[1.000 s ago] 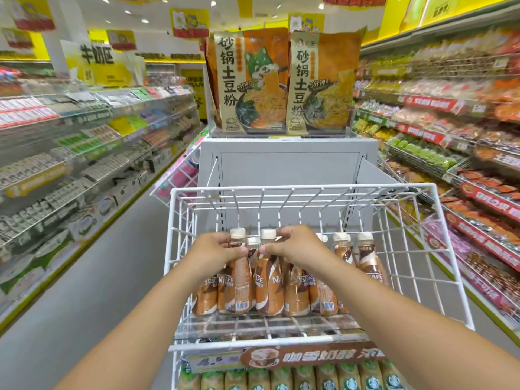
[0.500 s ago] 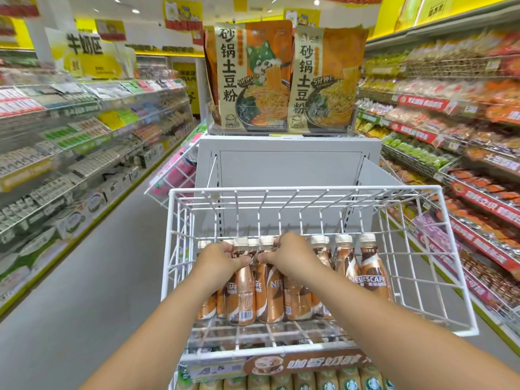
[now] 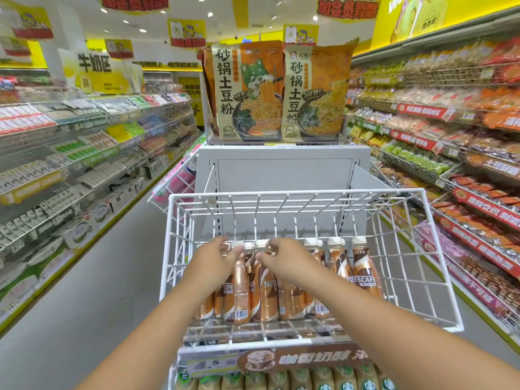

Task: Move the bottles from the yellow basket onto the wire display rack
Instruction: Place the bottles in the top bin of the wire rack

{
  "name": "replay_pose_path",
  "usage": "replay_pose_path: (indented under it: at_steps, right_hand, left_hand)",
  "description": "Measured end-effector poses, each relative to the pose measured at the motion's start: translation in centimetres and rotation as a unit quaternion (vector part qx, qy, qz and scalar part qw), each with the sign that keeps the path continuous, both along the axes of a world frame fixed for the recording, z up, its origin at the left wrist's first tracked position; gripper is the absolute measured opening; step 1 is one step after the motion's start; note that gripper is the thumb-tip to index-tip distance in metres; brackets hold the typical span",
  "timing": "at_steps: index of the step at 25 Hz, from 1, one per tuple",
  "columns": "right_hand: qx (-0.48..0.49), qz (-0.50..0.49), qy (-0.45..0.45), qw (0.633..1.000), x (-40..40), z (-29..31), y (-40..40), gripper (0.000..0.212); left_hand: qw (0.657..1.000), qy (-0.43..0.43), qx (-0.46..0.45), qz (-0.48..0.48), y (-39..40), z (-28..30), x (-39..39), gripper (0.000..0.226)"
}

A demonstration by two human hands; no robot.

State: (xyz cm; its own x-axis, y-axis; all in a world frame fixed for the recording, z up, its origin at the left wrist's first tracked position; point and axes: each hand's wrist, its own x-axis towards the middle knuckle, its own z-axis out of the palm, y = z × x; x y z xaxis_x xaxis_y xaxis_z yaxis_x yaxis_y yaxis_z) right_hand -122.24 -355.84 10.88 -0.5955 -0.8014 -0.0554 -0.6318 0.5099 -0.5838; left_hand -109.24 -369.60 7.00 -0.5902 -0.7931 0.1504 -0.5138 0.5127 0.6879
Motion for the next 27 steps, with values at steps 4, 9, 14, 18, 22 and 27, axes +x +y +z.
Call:
replay_pose_path:
  at_steps: [4,9,14,18,22,27]
  right_hand:
    - [-0.055,0.061,0.143,0.986,-1.8,-0.2,3.3,0.052]
    - [-0.018,0.089,0.283,0.955,-4.6,-1.6,6.2,0.067]
    - [0.026,0.095,0.301,0.949,-5.6,-2.7,9.6,0.076]
    - [0.045,0.101,0.305,0.946,-5.8,-3.5,12.5,0.079]
    - [0.029,0.087,0.308,0.947,-5.2,-3.2,15.4,0.080]
    - [0.016,0.073,0.314,0.946,-1.9,-2.4,19.4,0.082]
  left_hand:
    - [0.974,-0.083,-0.210,-0.031,1.1,0.7,0.6,0.068]
    - [0.922,-0.182,-0.341,0.005,4.2,0.9,0.3,0.073]
    - [0.914,-0.232,-0.333,0.026,8.8,0.1,-0.3,0.085]
    - [0.917,-0.237,-0.320,0.034,12.5,-0.8,-0.5,0.083]
    - [0.919,-0.242,-0.309,0.041,15.6,-0.6,0.1,0.079]
    - [0.920,-0.228,-0.318,0.033,19.0,0.4,2.7,0.080]
